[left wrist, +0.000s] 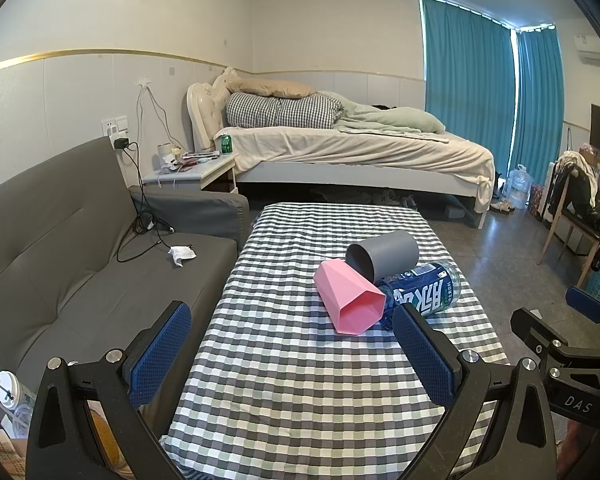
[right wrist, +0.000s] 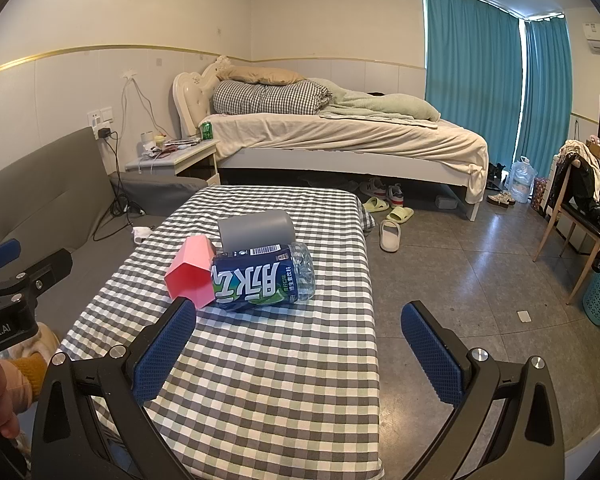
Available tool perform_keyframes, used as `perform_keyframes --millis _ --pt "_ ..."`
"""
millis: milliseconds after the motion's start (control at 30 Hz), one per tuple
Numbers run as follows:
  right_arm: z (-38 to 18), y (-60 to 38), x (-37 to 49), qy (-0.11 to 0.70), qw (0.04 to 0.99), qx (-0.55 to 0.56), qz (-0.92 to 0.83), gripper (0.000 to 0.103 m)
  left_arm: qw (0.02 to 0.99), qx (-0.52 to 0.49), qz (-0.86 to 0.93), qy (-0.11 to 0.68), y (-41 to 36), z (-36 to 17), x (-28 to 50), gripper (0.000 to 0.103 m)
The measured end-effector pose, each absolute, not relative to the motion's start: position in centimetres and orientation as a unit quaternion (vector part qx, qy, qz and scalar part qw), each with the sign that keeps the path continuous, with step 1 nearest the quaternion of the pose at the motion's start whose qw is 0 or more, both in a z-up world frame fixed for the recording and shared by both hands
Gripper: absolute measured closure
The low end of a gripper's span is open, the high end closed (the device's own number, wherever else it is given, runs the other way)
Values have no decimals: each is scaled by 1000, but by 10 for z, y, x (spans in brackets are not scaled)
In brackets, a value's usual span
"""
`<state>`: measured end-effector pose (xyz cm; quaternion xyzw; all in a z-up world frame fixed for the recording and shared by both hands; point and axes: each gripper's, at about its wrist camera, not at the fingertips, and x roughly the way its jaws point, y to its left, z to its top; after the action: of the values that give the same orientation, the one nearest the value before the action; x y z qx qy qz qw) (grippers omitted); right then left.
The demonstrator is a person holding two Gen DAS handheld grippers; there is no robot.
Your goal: Flip cup upside down
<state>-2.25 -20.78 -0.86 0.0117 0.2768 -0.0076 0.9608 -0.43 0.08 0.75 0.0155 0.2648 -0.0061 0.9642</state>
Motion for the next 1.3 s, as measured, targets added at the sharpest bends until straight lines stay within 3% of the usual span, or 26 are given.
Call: perform_keyframes --millis 1300 --pt "-13 -207 -22 280 960 7 -8 0 963 13 -10 268 0 10 -4 0"
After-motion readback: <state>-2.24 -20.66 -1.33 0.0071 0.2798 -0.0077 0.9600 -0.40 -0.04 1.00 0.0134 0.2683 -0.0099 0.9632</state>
